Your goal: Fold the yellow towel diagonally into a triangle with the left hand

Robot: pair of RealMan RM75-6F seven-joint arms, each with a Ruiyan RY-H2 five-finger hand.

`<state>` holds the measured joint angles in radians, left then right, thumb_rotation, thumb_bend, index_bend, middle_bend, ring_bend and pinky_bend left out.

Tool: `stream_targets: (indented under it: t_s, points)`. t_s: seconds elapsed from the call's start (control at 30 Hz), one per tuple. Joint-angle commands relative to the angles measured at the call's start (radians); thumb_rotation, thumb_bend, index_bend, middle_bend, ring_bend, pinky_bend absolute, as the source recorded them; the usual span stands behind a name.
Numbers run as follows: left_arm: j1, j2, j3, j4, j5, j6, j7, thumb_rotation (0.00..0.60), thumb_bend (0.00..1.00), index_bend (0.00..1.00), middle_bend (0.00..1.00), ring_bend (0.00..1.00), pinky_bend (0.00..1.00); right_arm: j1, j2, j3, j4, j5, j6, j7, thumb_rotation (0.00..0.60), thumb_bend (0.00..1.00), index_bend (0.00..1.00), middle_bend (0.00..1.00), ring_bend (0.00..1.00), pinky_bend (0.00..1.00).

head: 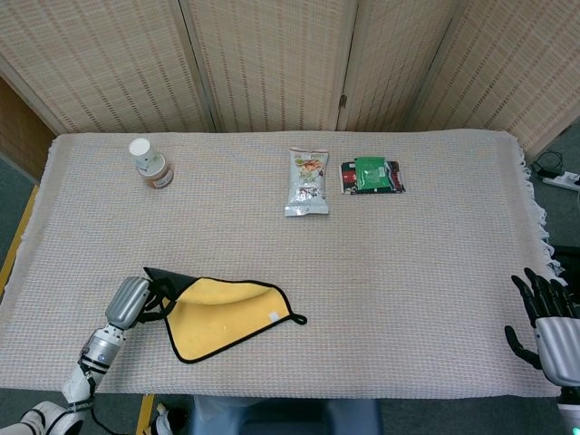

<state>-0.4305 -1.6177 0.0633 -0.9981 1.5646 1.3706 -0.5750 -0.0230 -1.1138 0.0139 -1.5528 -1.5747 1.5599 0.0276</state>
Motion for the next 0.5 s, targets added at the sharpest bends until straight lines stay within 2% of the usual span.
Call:
stream_targets:
  t_s: [0.03,0.17,0.4,0.5]
  points:
    - [0.020,0.005,0.015,0.010,0.012,0.011,-0.003,0.600,0.46,0.67,1.00,1.00,1.00,-0.001,-0.002,-0.001,-0.001,-0.001,0.002,-0.003,0.600,0.46,0.00,0.00,0.00,0.00]
    - [0.049,0.008,0.047,0.026,0.032,0.012,-0.011,0.600,0.46,0.63,1.00,1.00,1.00,-0.002,-0.004,0.001,-0.002,-0.001,0.007,-0.006,0.600,0.46,0.00,0.00,0.00,0.00]
    - [0.072,0.018,0.103,0.029,0.081,-0.007,-0.037,0.600,0.45,0.44,1.00,1.00,1.00,-0.003,-0.005,0.001,-0.003,-0.001,0.009,-0.009,0.600,0.46,0.00,0.00,0.00,0.00]
    - [0.075,0.029,0.111,0.018,0.093,-0.012,-0.033,0.600,0.45,0.42,1.00,1.00,1.00,-0.003,-0.005,0.001,-0.002,-0.003,0.010,-0.008,0.600,0.46,0.00,0.00,0.00,0.00]
